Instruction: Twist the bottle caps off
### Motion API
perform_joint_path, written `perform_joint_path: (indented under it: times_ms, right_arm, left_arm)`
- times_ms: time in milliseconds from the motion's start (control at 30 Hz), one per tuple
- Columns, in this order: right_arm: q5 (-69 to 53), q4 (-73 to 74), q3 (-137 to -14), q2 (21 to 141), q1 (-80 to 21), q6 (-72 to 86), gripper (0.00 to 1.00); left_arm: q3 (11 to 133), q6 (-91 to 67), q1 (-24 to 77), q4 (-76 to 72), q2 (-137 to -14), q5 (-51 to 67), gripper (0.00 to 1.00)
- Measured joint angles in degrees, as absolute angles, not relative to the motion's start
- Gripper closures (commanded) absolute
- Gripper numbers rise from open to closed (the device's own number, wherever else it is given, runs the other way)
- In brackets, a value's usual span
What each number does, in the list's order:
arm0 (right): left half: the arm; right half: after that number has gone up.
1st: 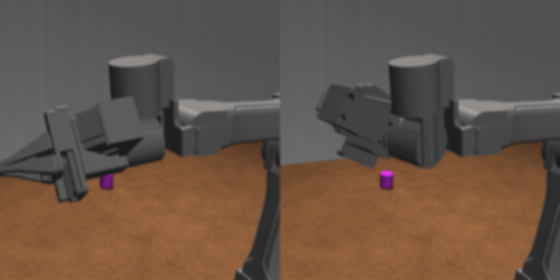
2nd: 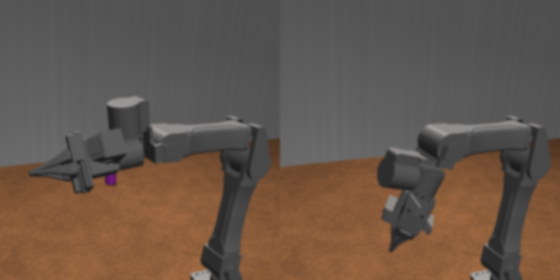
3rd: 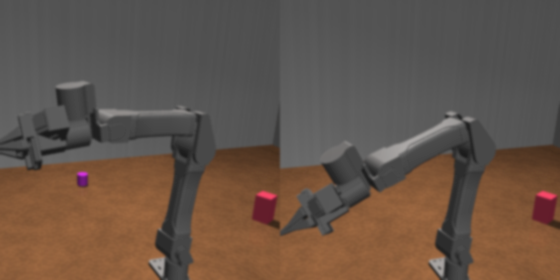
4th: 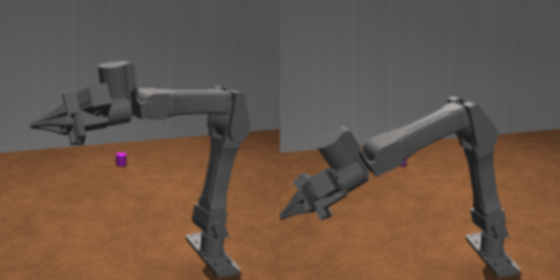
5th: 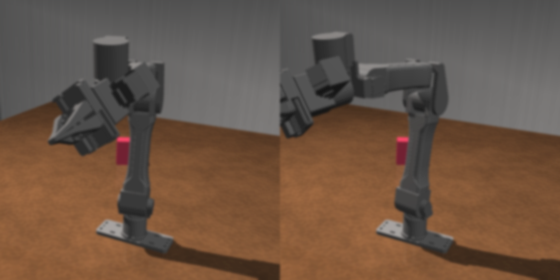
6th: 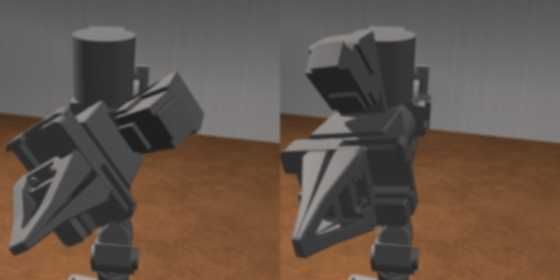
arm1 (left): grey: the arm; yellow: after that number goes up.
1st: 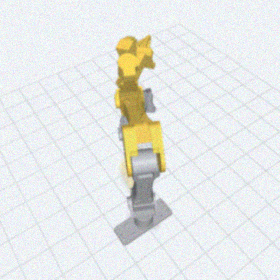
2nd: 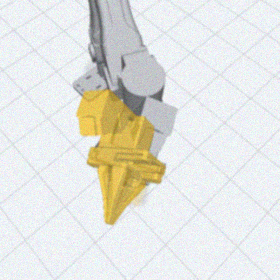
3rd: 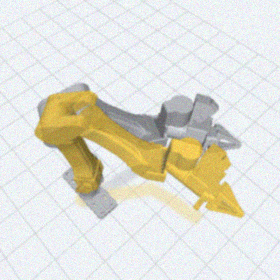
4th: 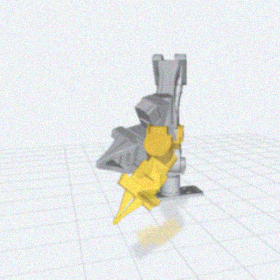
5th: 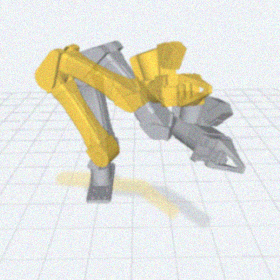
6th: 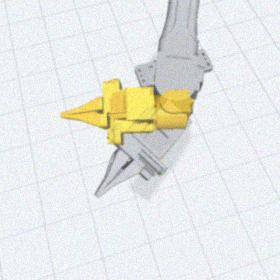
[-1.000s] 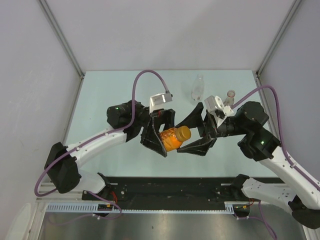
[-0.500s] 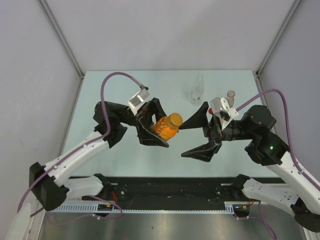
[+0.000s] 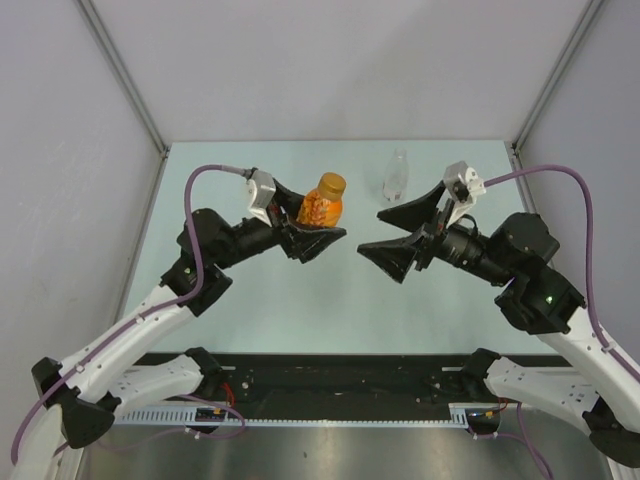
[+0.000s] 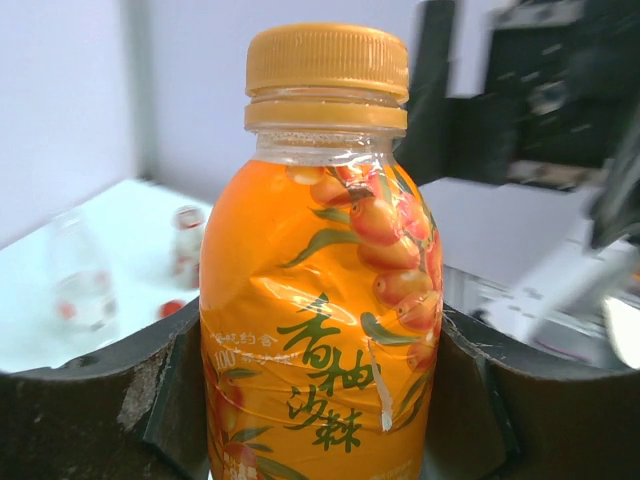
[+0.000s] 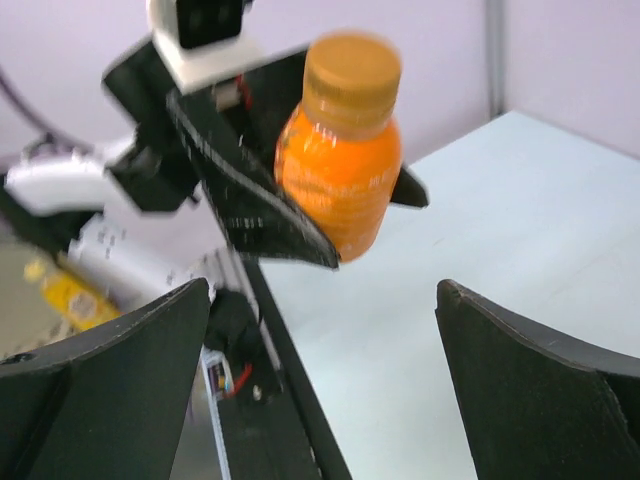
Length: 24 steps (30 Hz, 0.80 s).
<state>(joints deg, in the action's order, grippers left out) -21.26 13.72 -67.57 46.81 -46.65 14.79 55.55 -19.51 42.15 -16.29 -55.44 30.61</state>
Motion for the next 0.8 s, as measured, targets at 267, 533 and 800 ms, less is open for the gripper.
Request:
perform_joint_path:
  times_ms: [267,533,800]
  right_arm:
    - [-5.7,6.9,-67.7,48.1,-47.3,25.2,0.02]
    - [3.2,4.4,-69.5,54.7,-51.2,29.3,0.02]
    - [5.7,4.5,-69.5,57.9,-51.6,30.5,0.06]
  left_arm:
    - [51.9,-10.4,46.9,-11.9,-53.1,8.5,1.00]
    - [49.8,-1.1,55.9,-11.0,-53.3,-7.6,1.00]
    - [48.3,1.9,57.3,-11.4,-53.3,-12.8,1.00]
